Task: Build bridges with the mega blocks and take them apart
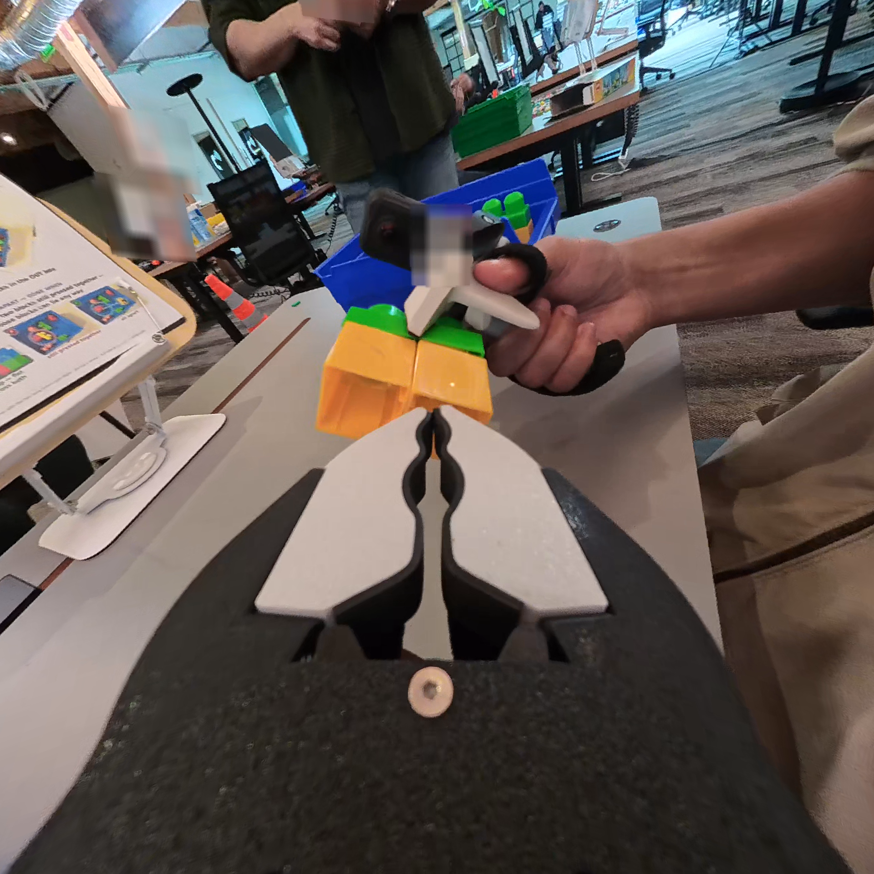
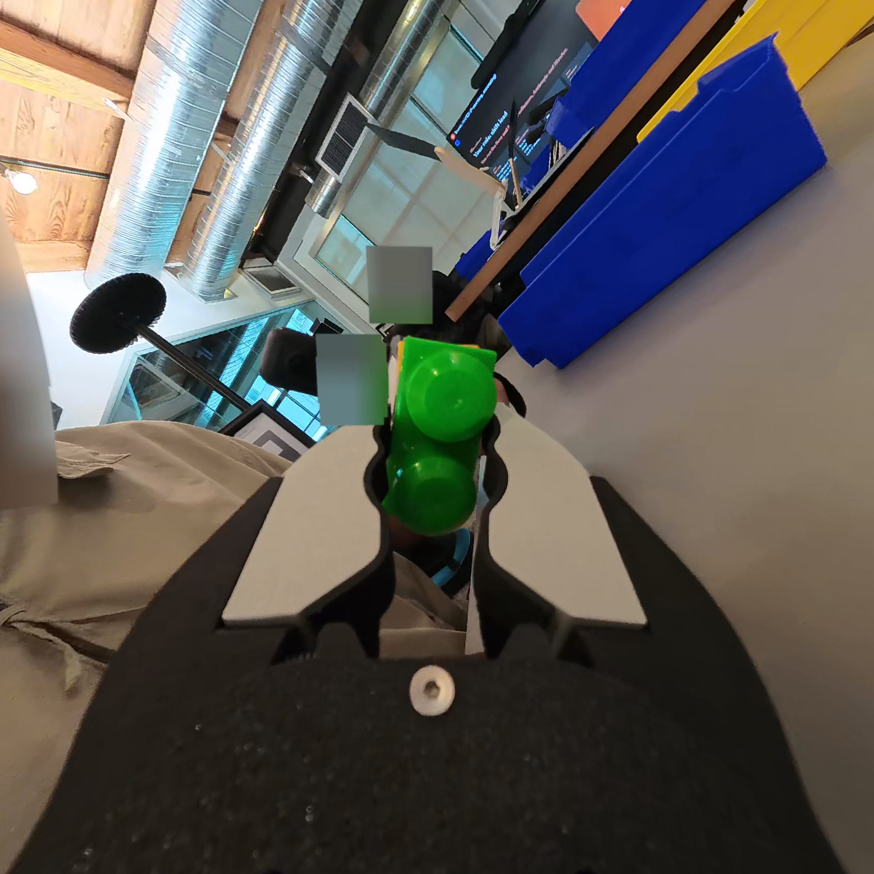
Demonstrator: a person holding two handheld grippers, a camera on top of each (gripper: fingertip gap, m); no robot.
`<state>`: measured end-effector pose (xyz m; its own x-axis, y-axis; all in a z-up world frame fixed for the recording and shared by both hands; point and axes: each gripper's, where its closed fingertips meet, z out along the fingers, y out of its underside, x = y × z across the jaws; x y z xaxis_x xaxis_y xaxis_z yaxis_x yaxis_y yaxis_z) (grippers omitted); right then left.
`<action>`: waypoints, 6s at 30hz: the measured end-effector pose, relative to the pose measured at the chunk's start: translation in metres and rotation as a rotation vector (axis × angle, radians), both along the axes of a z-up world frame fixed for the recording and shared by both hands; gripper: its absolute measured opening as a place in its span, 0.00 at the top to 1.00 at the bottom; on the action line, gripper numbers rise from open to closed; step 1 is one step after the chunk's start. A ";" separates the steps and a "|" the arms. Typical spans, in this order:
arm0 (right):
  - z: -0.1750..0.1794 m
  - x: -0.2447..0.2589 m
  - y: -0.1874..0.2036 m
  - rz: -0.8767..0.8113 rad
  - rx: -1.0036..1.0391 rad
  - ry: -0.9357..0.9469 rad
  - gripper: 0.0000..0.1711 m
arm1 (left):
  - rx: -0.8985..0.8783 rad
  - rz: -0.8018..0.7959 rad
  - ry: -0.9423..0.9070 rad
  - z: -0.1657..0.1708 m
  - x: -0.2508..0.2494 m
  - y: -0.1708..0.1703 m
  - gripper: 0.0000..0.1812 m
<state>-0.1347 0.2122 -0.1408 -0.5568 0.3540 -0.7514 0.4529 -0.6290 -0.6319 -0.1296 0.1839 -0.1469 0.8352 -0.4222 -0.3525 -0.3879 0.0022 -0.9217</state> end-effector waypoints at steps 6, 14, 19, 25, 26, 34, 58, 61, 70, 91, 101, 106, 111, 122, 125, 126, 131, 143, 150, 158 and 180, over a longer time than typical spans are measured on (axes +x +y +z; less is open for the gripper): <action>-0.001 0.000 -0.002 -0.009 -0.012 -0.005 0.78 | -0.006 -0.032 -0.027 -0.005 0.002 0.002 1.00; -0.003 0.001 -0.002 -0.023 -0.016 -0.006 0.78 | -0.017 -0.058 -0.029 -0.007 0.005 0.003 1.00; -0.003 0.000 -0.001 -0.029 -0.003 -0.006 0.78 | -0.010 -0.054 -0.034 -0.006 0.004 0.005 1.00; -0.001 0.000 -0.001 -0.028 -0.013 0.004 0.79 | -0.005 -0.041 -0.030 -0.003 0.003 0.003 1.00; 0.000 0.001 -0.001 -0.029 -0.016 0.008 0.79 | -0.004 -0.039 -0.033 -0.001 0.002 0.002 1.00; -0.007 0.007 -0.001 0.018 -0.053 -0.019 0.79 | 0.015 0.035 -0.011 0.009 -0.024 -0.001 1.00; -0.007 0.002 0.002 -0.055 0.088 -0.032 0.79 | 0.039 0.091 -0.056 0.006 -0.030 0.006 1.00; -0.012 -0.001 0.018 -0.159 0.213 -0.049 0.79 | 0.018 0.212 -0.093 0.001 -0.048 0.006 1.00; -0.034 0.001 0.078 -0.628 0.643 -0.159 0.79 | -0.053 0.821 -0.303 -0.028 -0.118 0.001 0.54; -0.034 0.023 0.098 -0.937 0.932 -0.196 0.79 | -0.021 0.910 -0.318 -0.033 -0.123 -0.005 0.47; 0.053 0.156 0.241 -1.118 0.999 -0.546 0.79 | -0.053 0.884 -0.341 -0.037 -0.118 -0.003 0.49; 0.011 0.217 0.316 -1.102 0.922 -0.872 0.78 | -0.073 0.865 -0.367 -0.038 -0.117 -0.002 0.50; -0.043 0.229 0.329 -0.965 0.866 -1.070 0.78 | -0.086 0.845 -0.389 -0.038 -0.112 -0.003 0.51; -0.088 0.226 0.333 -0.853 0.920 -1.273 0.78 | -0.108 0.817 -0.397 -0.041 -0.107 -0.001 0.52; -0.094 0.228 0.334 -0.853 0.943 -1.296 0.78 | -0.110 0.817 -0.401 -0.042 -0.108 -0.001 0.52; -0.094 0.227 0.334 -0.861 0.940 -1.291 0.78 | -0.112 0.816 -0.401 -0.042 -0.108 -0.001 0.52; -0.094 0.228 0.333 -0.860 0.913 -1.293 0.78 | -0.118 0.814 -0.395 -0.043 -0.107 0.000 0.52; -0.017 0.213 0.322 -1.066 1.088 -1.059 0.62 | -0.108 0.831 -0.383 -0.041 -0.108 -0.002 0.52; 0.058 0.127 0.232 -1.239 1.179 -0.441 0.57 | -0.085 0.899 -0.367 -0.039 -0.120 -0.006 0.52; -0.004 0.056 0.134 -1.165 0.952 -0.170 0.55 | 0.011 0.988 -0.397 -0.017 -0.129 -0.022 0.54; -0.051 0.057 0.114 -1.089 0.996 -0.262 0.54 | -0.037 1.011 -0.308 -0.036 -0.127 -0.028 0.55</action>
